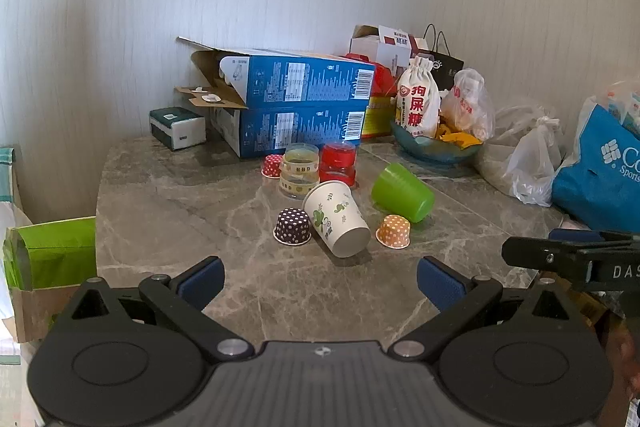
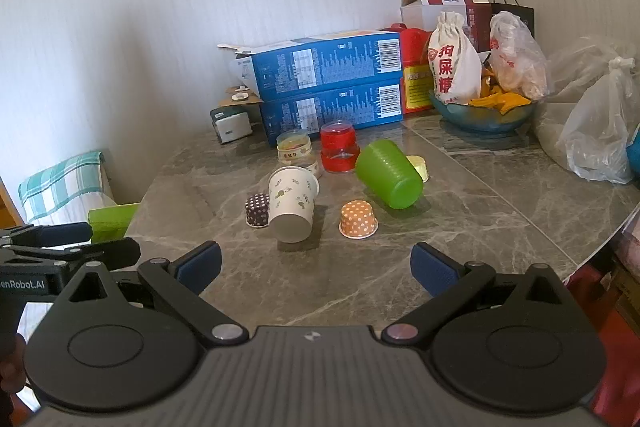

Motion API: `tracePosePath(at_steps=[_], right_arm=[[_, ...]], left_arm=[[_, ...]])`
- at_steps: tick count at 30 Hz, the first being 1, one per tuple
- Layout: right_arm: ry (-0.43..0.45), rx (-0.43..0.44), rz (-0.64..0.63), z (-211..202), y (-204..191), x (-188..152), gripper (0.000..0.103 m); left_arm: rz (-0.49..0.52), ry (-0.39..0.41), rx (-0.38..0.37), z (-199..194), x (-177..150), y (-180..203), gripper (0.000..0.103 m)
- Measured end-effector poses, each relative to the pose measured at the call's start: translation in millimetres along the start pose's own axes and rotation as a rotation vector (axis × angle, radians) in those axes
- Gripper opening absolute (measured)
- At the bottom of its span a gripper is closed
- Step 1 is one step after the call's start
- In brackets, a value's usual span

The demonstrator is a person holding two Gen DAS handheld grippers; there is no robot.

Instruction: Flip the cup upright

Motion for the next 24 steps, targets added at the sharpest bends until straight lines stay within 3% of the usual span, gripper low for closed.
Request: tracePosePath(at_steps=[24], right_arm=[[-0.007,-0.005,0.005,2.0,-0.4,-1.9,0.102]], left_arm=[[-0.002,-0.007,-0.001,3.6,-0.4,-3.0,0.103]])
Point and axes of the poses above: each gripper's, at about its wrist camera, not at the fingertips, and z roughly the way its jaws point, y to its right, x to its top, the point moved 2 cm from there along z, roughly the way its jaws point, and after that the axes turned 12 degrees about y, right-handed, at the moved point
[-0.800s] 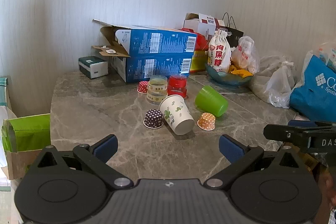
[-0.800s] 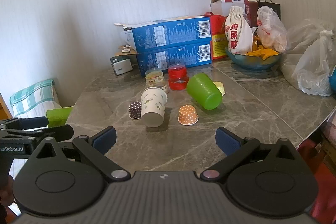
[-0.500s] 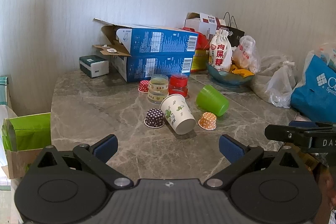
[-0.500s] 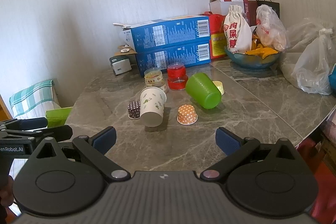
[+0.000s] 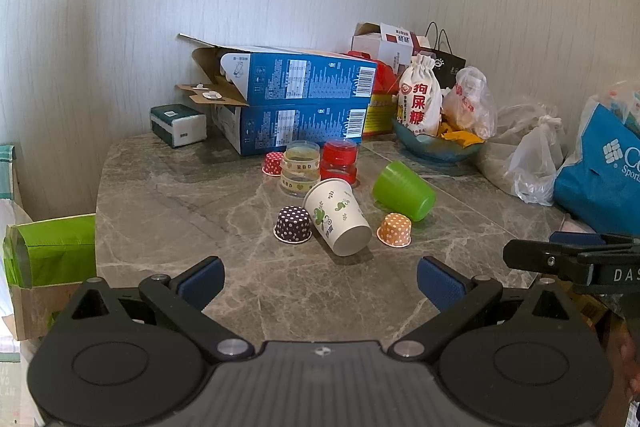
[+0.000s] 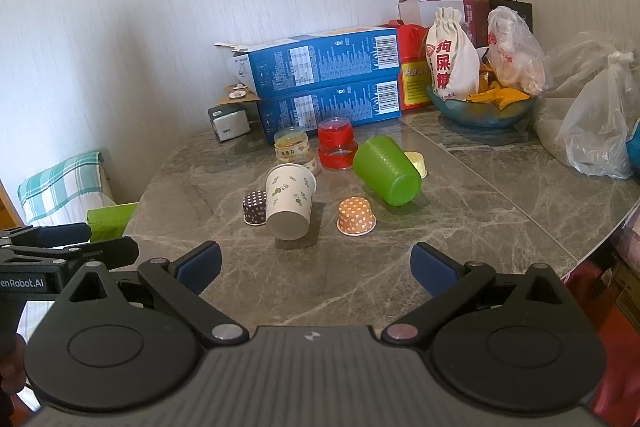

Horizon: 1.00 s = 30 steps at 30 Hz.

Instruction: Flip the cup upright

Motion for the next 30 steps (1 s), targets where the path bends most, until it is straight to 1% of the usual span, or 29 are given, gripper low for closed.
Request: tracePosePath(at_steps=[24,30], right_arm=[[-0.01,0.005,-0.001,2,1,-1,0.102],[-0.041,0.016,-0.003,11,3,1,0.102]], left_arm=[[-0.002,0.003,-0.002,0,-3,2,0.103],[-0.003,-0.007,-0.018,10,1,0,0.103]])
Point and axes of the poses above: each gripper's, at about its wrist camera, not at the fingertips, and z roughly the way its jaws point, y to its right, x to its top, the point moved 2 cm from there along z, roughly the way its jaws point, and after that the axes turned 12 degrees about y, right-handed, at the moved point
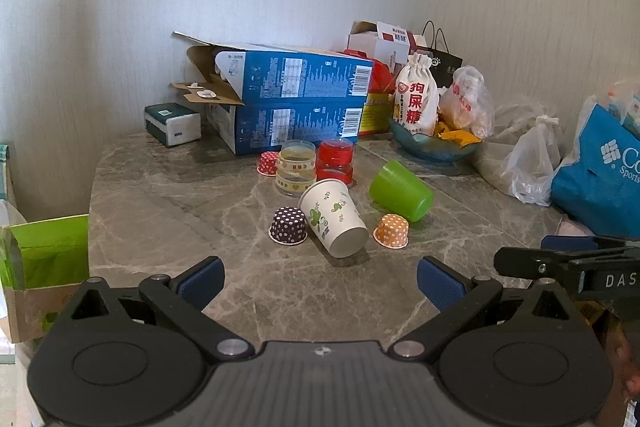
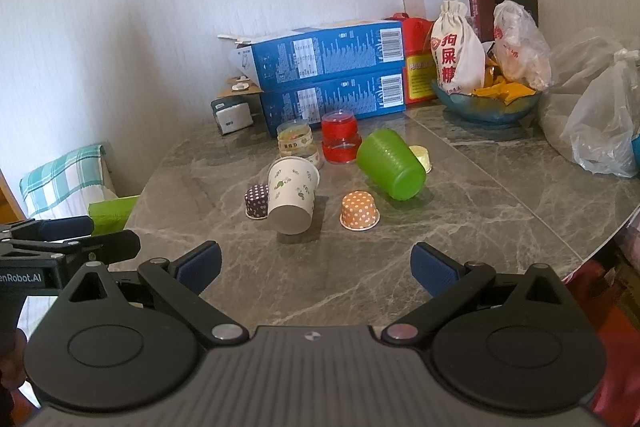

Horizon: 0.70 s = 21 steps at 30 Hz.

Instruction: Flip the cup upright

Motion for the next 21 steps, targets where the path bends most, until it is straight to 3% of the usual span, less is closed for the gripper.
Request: tracePosePath(at_steps=[8,16,21], right_arm=[[-0.071,0.009,-0.009,58,7,26,0.102],[-0.075,0.034,-0.061,173,4,91,0.102],[-0.062,0.086,0.013,234,7,99,0.102]], left_arm=[[-0.004,-0.03,-0.018,51,19,-16,0.103],[-0.004,-0.043,-0.078,134,44,-48,0.103],[0.0,-0.079,-0.114,185,53,-70,0.103]])
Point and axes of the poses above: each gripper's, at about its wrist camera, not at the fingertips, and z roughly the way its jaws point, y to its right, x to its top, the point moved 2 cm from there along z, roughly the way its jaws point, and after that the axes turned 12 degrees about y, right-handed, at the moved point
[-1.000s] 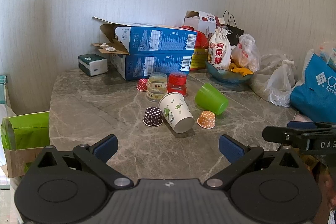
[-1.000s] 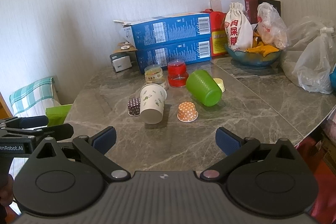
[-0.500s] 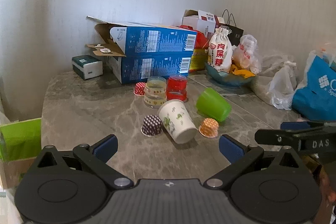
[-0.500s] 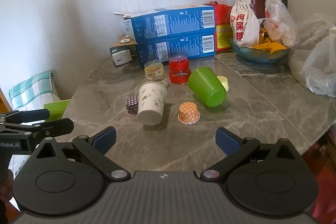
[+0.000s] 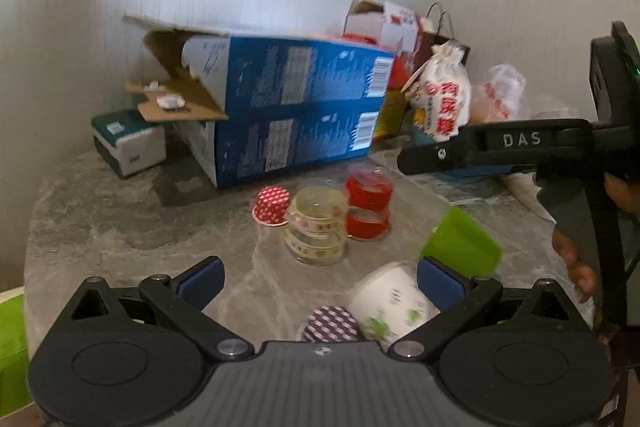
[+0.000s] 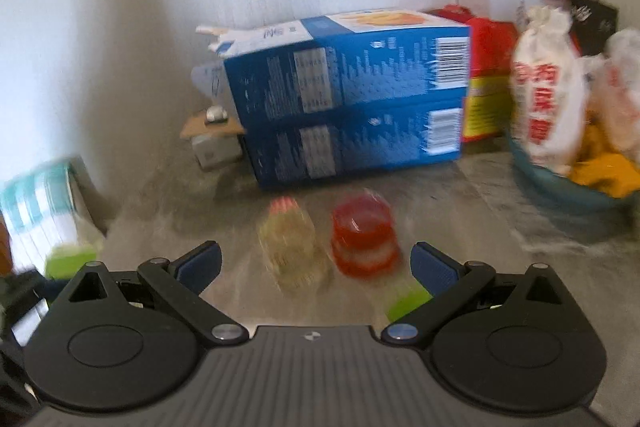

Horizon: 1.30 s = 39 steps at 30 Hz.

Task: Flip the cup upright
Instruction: 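Reach the right tool to the clear HBD cup and close on it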

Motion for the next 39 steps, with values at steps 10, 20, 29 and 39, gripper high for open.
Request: tracePosePath(at_steps=[10,20,29,39], right_arm=[[-0.104,-0.035,-0.033,54,-19,-13,0.095],[-0.251,-0.15,-0.094,101,-50,-28,0.079],[-0.27,-0.279,-0.078,126,-56,-26,0.071],[-0.243,-0.29,0.033,116,-58,-13,0.057]], left_arm=[[-0.082,-0.147,0.053,12,11,-54,0.103],[-0.202,-0.172,0.042,-4,32,-85,0.103],[-0.276,-0.157,0.014,-14,35,-110,0.103],[-0.304,-0.14,0.04,-35,38,-133,0.103]])
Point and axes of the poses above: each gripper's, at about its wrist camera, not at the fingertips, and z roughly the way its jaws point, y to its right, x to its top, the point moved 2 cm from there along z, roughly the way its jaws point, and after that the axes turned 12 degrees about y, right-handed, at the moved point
